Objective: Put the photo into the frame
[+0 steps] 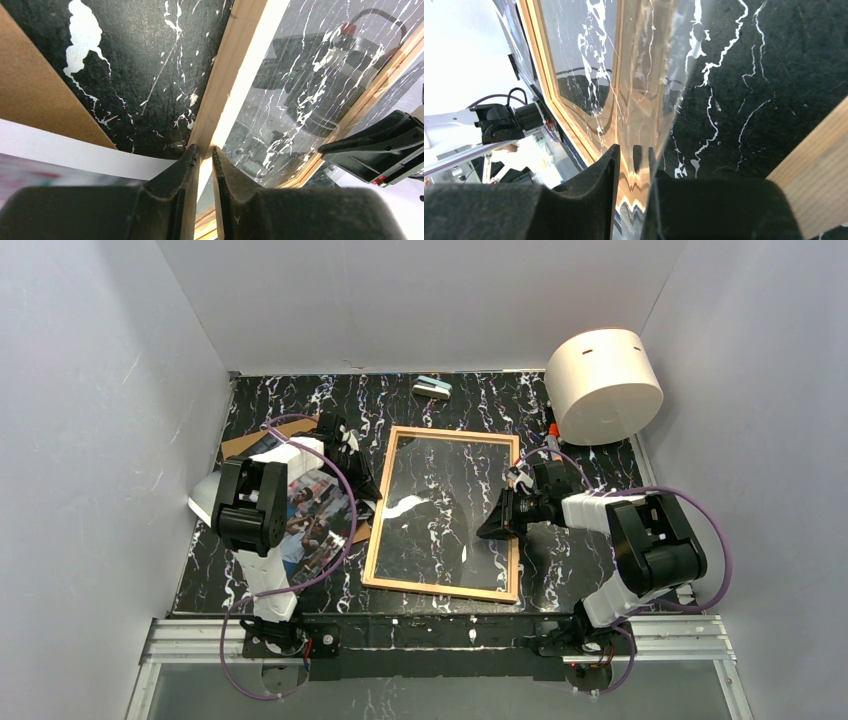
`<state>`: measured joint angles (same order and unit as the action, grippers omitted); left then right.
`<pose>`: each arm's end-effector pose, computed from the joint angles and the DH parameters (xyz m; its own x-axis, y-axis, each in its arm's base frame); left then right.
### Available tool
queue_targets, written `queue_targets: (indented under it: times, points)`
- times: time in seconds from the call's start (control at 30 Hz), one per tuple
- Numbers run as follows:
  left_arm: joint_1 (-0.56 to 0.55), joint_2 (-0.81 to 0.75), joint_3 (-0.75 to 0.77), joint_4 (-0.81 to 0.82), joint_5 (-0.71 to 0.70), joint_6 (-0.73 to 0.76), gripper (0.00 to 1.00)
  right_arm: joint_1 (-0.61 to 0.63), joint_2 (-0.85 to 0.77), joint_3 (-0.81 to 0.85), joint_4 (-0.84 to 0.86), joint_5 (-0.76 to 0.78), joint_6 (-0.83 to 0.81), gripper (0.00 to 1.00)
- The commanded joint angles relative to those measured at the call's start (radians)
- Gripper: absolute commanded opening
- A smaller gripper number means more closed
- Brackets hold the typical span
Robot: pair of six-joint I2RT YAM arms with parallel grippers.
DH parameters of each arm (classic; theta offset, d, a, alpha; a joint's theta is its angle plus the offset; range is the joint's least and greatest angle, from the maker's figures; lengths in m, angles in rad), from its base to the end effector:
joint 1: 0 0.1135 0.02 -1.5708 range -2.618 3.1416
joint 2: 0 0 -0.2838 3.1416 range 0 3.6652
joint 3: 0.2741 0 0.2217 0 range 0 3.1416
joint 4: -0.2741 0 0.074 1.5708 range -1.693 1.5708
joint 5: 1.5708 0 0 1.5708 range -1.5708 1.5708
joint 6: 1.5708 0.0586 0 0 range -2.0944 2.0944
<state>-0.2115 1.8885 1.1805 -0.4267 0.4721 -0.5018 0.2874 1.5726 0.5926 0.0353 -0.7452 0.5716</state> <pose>0.3494 -0.1023 0.1755 -0.9572 -0.2326 -0.1721 -0.0977 0.8196 -0.5646 0.2360 0.1112 0.1586 -0.9724 0.1272 -0.1956 -0.0753 0.6223 0.7791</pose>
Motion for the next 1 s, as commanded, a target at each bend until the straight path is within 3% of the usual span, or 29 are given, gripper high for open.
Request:
queue_targets:
  times: [0.0, 0.33, 0.57, 0.8, 0.97]
  points:
    - [-0.011, 0.047, -0.001, -0.010, -0.047, 0.017, 0.15, 0.000, 0.029, 0.007, 0.054, -0.074, -0.010, 0.23]
    - [-0.016, 0.057, 0.007, -0.004, -0.034, 0.017, 0.15, -0.001, 0.077, 0.034, 0.084, -0.105, -0.016, 0.21]
    - [-0.027, 0.055, 0.021, 0.002, -0.048, 0.025, 0.22, 0.000, 0.066, 0.052, 0.040, -0.070, -0.022, 0.41]
    - [-0.047, 0.057, 0.039, 0.008, -0.105, 0.041, 0.22, 0.000, 0.082, 0.072, 0.016, -0.057, -0.030, 0.42]
    - [-0.076, 0.059, 0.057, -0.015, -0.210, 0.051, 0.17, 0.002, 0.093, 0.082, 0.002, -0.047, -0.036, 0.40]
